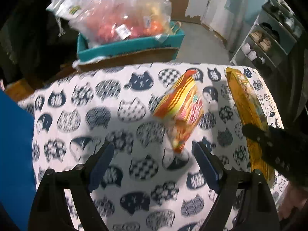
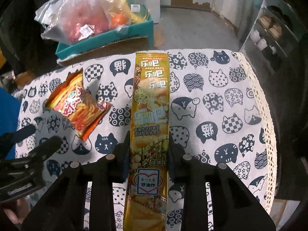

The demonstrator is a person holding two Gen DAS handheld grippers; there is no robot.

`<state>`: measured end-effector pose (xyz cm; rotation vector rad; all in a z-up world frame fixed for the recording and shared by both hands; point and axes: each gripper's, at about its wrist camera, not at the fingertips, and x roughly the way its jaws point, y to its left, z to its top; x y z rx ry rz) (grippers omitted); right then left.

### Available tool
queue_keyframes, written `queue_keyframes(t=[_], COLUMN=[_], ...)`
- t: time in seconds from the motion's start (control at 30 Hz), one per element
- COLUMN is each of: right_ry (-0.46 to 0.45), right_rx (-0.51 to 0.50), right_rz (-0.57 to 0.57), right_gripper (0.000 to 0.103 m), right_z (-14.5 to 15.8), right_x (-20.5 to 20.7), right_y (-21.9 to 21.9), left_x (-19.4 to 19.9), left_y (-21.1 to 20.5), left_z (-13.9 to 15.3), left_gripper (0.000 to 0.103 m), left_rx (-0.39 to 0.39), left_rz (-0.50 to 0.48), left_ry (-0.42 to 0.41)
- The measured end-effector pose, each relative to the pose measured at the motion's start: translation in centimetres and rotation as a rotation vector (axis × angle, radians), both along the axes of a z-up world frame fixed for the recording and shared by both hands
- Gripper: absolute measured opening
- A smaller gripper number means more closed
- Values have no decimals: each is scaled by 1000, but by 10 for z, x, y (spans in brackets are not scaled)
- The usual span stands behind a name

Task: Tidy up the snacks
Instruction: 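Grasp a yellow stick pack with the right tool while the left tool grasps the red striped bag, then carry the red striped bag with the left tool while the right tool carries the yellow pack to the box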

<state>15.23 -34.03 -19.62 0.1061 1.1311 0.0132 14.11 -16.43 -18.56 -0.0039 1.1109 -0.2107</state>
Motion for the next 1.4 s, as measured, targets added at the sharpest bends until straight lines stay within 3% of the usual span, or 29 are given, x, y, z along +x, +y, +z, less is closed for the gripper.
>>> queue_keyframes(t=[0.27,0.6,0.8,0.83,0.87,0.93,1.17,1.4], right_ry=[-18,-3,-1,-1,-1,1,0,-17], right_rx=[-53,-27,-32,-33,-34,-35,-35,-38], right_rz=[25,2,13,13,13,10,16,28], right_gripper=[29,29,29,29,29,29,29,29], right_z=[-1,-8,-9,-9,-9,-10,-8,1], right_x=[0,4,5,5,5,5,5,1], right_y=[7,-1,5,5,6,6,9,14], left_x=[25,45,50,49,49,51,43,28], left_y=[-18,-27,-18,-15,-13,-12,-9,3], left_z=[-15,-24,-24,-23,-21,-20,-16,2], left_gripper=[87,87,87,80,65,52,40,37], left_rx=[11,-10,-125,-144,-162,-160,-130,-95], left_rz=[-9,20,70,79,83,71,35,16], left_ry=[24,35,12,-2,-12,-1,-22,-64])
